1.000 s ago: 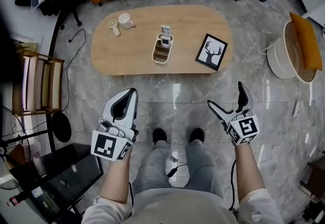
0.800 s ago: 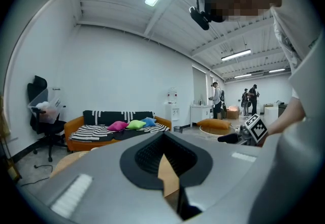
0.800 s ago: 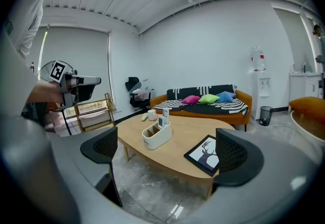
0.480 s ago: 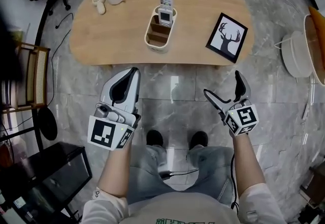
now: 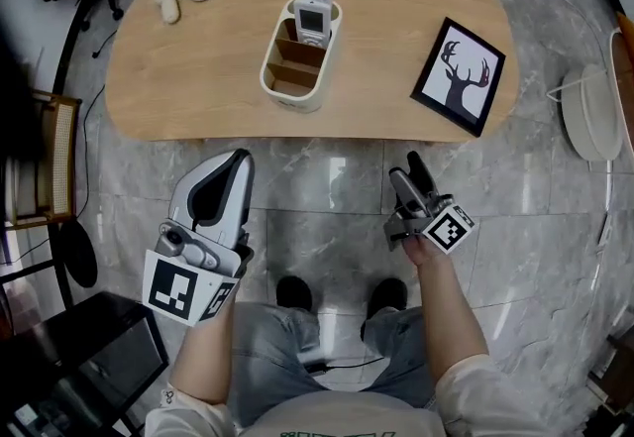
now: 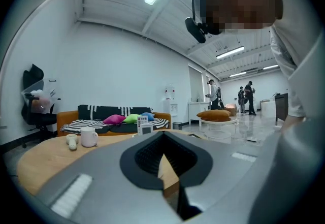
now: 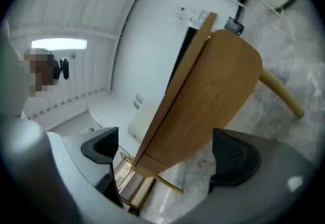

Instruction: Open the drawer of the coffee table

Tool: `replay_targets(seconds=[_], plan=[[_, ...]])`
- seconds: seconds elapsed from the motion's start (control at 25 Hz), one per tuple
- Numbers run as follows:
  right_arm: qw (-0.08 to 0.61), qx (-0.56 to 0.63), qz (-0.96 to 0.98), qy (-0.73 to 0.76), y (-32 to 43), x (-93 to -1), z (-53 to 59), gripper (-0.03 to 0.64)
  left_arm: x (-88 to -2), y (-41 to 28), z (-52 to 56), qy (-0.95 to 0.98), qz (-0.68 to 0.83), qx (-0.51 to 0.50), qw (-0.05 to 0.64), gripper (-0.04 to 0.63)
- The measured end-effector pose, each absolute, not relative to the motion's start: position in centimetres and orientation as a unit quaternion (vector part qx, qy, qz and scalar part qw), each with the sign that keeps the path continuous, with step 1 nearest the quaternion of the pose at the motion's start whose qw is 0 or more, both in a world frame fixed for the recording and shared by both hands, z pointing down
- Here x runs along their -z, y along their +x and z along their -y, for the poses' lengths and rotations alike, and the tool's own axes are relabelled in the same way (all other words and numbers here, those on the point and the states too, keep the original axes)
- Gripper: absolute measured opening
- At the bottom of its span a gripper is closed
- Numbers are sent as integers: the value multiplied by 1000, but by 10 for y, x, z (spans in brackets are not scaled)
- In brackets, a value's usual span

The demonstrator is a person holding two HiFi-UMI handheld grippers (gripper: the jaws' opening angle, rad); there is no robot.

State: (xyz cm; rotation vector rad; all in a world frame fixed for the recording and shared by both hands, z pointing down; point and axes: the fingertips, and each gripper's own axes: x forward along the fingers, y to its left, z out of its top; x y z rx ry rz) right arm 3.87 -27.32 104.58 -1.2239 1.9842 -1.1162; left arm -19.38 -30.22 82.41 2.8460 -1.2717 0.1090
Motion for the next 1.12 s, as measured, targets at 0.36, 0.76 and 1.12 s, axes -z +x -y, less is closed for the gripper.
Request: replay_targets(seconds=[0.36, 0.76, 1.12], plan=[[348, 403, -737, -415, 41, -1090, 320, 560, -847, -190, 300, 916, 399, -43, -5, -2], [369, 396, -739, -402, 46, -1097, 356, 541, -864, -185, 301, 916, 398, -49, 1, -2], [390, 394, -733, -395, 47, -1100, 351, 480, -862, -178, 302, 917, 398, -39, -5, -2]])
